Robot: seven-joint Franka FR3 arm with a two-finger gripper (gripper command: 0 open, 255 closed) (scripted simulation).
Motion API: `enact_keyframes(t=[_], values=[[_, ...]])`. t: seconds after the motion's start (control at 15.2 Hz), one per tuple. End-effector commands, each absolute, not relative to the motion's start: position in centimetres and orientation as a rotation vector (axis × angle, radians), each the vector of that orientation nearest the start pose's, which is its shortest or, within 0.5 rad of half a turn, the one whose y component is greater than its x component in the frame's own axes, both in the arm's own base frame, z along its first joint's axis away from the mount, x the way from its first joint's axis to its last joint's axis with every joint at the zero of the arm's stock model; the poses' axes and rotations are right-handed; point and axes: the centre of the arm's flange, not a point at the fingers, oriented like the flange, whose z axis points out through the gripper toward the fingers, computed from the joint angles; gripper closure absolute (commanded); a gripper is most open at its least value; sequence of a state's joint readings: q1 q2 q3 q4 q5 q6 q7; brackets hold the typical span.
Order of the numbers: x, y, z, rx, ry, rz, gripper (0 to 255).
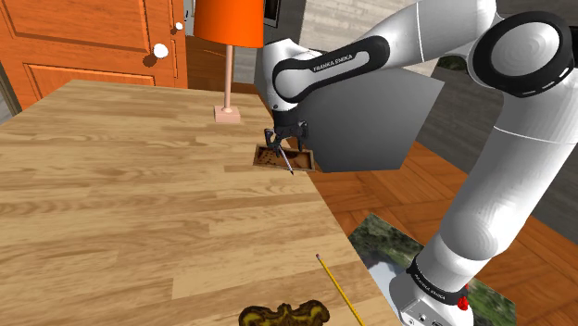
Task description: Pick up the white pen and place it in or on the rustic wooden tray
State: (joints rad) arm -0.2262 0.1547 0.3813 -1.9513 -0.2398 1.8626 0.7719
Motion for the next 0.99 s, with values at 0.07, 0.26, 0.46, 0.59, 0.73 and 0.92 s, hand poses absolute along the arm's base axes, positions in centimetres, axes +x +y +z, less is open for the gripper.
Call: enact_keyframes(t=[0.07, 0.26, 0.46, 0.59, 0.73, 0.92], values=[[56.0, 6.3, 38.9, -3.269, 0.867, 0.224, 0], [56.5, 6.9, 41.5, -3.269, 0.867, 0.224, 0], [56.9, 7.3, 43.7, -3.269, 0.867, 0.224, 0], [56.9, 7.3, 43.7, -3.269, 0.867, 0.224, 0], [56.9, 7.3, 43.7, -3.269, 0.867, 0.224, 0], [56.9, 7.3, 43.7, -3.269, 0.867, 0.224, 0]])
